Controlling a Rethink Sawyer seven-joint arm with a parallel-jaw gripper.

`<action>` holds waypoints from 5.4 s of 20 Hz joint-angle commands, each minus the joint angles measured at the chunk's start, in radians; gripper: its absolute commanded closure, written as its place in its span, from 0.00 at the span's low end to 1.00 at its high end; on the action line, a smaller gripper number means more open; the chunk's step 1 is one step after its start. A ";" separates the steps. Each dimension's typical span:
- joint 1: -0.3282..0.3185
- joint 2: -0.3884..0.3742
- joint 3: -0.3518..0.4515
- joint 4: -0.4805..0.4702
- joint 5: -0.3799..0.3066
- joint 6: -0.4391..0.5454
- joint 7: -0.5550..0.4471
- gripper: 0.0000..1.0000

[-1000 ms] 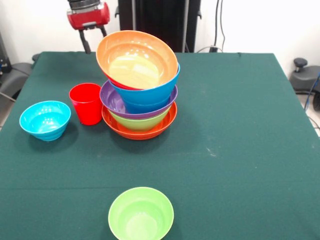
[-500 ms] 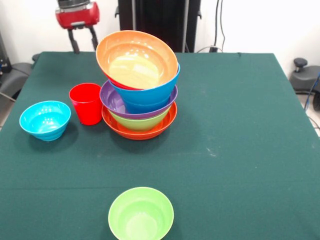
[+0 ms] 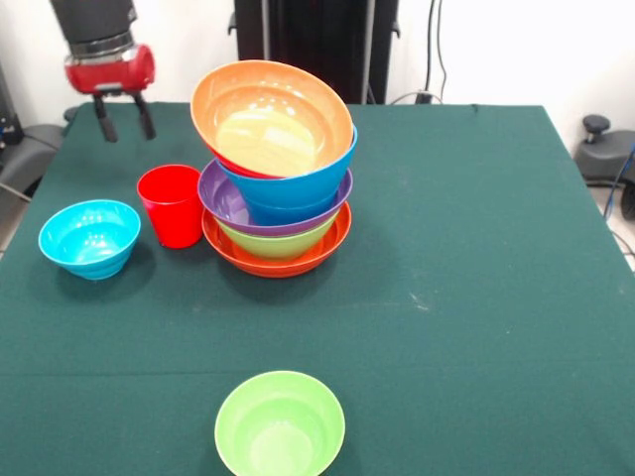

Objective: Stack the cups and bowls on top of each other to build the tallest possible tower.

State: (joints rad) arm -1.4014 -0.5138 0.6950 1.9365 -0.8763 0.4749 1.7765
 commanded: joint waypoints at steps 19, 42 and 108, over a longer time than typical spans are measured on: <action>0.310 0.093 -0.009 -0.349 0.005 0.120 -0.070 0.00; 0.295 0.013 -0.014 -0.271 0.093 0.125 -0.129 0.00; 0.445 0.116 -0.220 -0.263 0.009 -0.200 0.019 0.00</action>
State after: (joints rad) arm -1.0015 -0.5155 0.5442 1.7633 -0.7650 0.3530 1.7765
